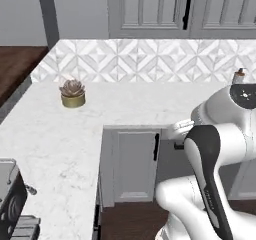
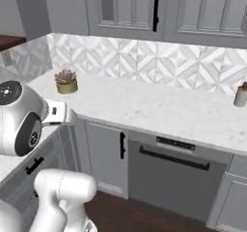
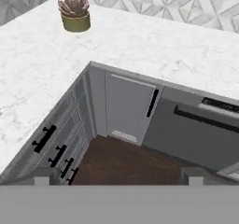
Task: Navigate to the sink.
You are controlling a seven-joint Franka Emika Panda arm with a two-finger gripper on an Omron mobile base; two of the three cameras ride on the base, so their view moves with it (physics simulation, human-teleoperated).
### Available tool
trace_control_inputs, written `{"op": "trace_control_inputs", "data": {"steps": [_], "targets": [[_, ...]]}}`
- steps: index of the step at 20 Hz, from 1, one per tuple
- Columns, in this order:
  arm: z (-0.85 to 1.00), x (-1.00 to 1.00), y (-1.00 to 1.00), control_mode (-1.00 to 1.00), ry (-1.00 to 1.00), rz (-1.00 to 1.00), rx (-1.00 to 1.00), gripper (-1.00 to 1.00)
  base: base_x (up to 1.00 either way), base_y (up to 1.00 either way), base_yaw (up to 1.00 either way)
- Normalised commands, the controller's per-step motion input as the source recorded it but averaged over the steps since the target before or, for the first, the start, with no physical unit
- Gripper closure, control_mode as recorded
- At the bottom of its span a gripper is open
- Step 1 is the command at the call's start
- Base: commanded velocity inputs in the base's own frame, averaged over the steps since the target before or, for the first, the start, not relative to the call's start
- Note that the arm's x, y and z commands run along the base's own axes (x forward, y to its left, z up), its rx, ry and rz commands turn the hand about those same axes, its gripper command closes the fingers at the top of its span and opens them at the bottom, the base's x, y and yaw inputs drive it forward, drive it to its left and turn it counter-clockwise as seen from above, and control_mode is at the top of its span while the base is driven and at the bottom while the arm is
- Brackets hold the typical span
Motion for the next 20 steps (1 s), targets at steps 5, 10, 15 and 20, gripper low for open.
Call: {"op": "trace_control_inputs", "data": {"steps": [5, 10, 15, 20], "targets": [[0.0, 0.0, 0.0, 1.0, 0.0, 0.0, 0.0, -1.0, 0.0, -0.3, -0.94], [0.0, 0.0, 0.0, 1.0, 0.0, 0.0, 0.0, -1.0, 0.0, -0.76, -0.81], [0.0, 0.0, 0.0, 1.0, 0.0, 0.0, 0.0, -1.0, 0.69, -1.0, -0.26], [0.0, 0.0, 0.0, 1.0, 0.0, 0.0, 0.0, -1.0, 1.0, -1.0, 0.24]]}}
